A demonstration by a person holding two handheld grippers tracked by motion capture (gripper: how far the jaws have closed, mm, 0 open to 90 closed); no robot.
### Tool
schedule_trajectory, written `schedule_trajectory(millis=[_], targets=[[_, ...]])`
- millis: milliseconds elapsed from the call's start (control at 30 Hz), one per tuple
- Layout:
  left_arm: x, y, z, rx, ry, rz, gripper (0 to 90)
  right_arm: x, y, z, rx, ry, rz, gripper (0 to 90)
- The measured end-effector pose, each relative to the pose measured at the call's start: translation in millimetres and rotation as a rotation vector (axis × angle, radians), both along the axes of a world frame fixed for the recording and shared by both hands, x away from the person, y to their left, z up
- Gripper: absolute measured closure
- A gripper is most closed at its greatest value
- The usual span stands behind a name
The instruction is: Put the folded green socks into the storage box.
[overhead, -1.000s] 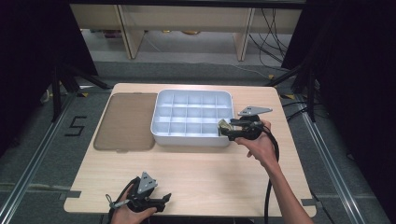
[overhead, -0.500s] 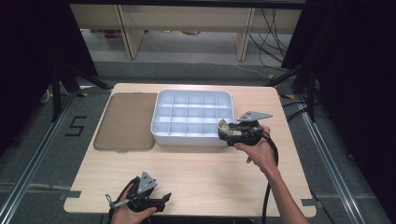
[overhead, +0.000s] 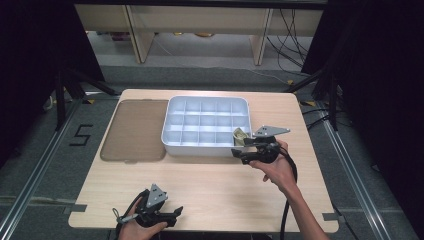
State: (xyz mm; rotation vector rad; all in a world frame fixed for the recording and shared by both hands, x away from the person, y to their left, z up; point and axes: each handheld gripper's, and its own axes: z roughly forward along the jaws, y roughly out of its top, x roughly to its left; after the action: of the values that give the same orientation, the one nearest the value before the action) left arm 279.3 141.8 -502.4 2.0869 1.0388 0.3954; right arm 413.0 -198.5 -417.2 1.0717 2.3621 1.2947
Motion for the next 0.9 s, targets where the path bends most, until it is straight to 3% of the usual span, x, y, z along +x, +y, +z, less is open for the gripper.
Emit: schedule_trajectory(millis=[67,133,267,400,433,500,533,600,700,733,767,900], targets=[[0.1,0.4,-0.1,0.011,0.004,-0.007,24.7,0.6,-2.2,-1.3,-0.013,-0.02,0.014,34.5],[0.0,-0.5,-1.0,0.005,0.007,0.004,24.7,-2.0,-0.8,-3.3,0.01,-0.006,0.013,34.1],[-0.4,-0.7,-0.7,0.004,0.008,0.005,24.7,-4.3,-1.5,-4.3,-0.015,-0.006,0.009,31.0],[-0.6,0.4,0.5,0.005,0.013,-0.008,24.7,-8.9,0.6,-6.2,-0.012,-0.002,0.019,28.1],[-0.7,0.2,0.4,0.003,0.012,-0.006,24.7,-11.5,1.5,-6.3,-0.003,0.007,-0.001,27.2],[-0.6,0.4,0.5,0.009,0.014,-0.009,24.7,-11.9,0.3,-7.3,-0.019,-0.008,0.006,25.9],[-0.8,-0.3,0.0,0.005,0.01,-0.001,24.7,-12.9,1.5,-8.6,-0.002,-0.002,0.011,25.2],[-0.3,0.0,-0.1,0.012,0.01,0.001,24.7,-15.3,0.5,-9.0,-0.017,-0.01,0.008,24.9],[0.1,0.7,0.1,0.013,0.01,0.0,24.7,-18.1,0.8,-12.0,-0.003,-0.001,0.019,25.1],[0.2,0.7,0.0,0.01,0.008,0.0,24.7,-21.2,1.1,-10.7,-0.015,0.018,0.006,25.2],[0.2,0.8,0.1,0.011,0.009,0.0,24.7,-21.3,1.0,-12.3,-0.01,0.0,0.007,25.2],[-0.8,-0.3,0.0,0.002,0.014,-0.006,24.6,-25.4,1.6,-13.7,-0.018,0.004,0.015,25.2]])
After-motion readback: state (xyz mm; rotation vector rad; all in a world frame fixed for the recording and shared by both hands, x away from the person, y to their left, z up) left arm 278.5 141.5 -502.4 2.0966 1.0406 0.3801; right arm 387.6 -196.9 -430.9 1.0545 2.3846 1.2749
